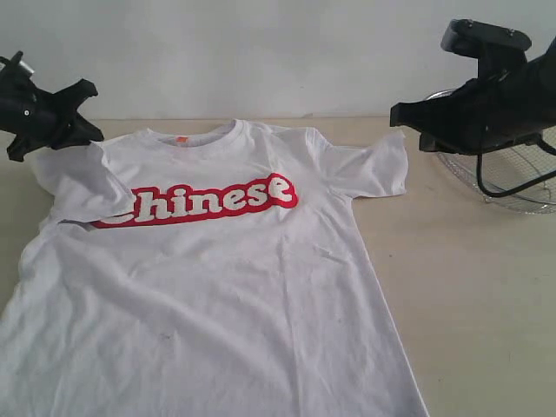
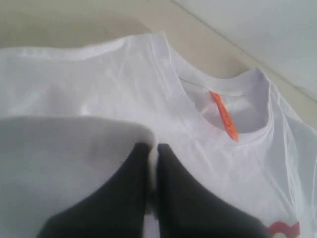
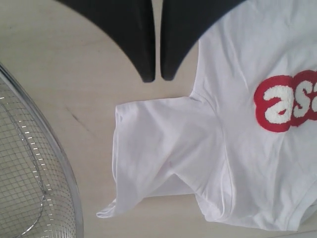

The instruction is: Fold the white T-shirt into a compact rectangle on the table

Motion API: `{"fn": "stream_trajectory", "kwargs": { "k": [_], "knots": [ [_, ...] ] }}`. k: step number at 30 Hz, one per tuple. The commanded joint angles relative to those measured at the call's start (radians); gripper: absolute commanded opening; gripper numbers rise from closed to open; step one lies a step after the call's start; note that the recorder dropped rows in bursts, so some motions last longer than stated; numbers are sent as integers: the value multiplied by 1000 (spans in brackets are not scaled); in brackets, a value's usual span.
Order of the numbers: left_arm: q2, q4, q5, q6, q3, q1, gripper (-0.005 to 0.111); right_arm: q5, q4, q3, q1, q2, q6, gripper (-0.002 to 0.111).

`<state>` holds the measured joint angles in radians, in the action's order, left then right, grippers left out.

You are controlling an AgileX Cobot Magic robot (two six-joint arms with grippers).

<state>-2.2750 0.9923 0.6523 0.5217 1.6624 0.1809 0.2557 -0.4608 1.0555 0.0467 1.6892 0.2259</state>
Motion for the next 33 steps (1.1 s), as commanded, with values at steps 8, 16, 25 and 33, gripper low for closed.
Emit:
{"fn": "stream_trajectory", "kwargs": {
  "k": [8, 16, 25, 33],
  "knots": [
    [-75, -28, -18, -27, 115, -22, 5, 5, 0, 4, -5, -4, 1, 0],
    [-105, -41, 29, -11, 177, -42, 9, 3, 0, 4, -5, -4, 1, 0],
    [-122, -145, 105, -35, 188, -42, 49, 3, 0, 4, -5, -4, 1, 0],
    [-80, -220, 184, -89, 188, -29, 50, 0, 0, 4, -5, -4, 1, 0]
  ]
}}
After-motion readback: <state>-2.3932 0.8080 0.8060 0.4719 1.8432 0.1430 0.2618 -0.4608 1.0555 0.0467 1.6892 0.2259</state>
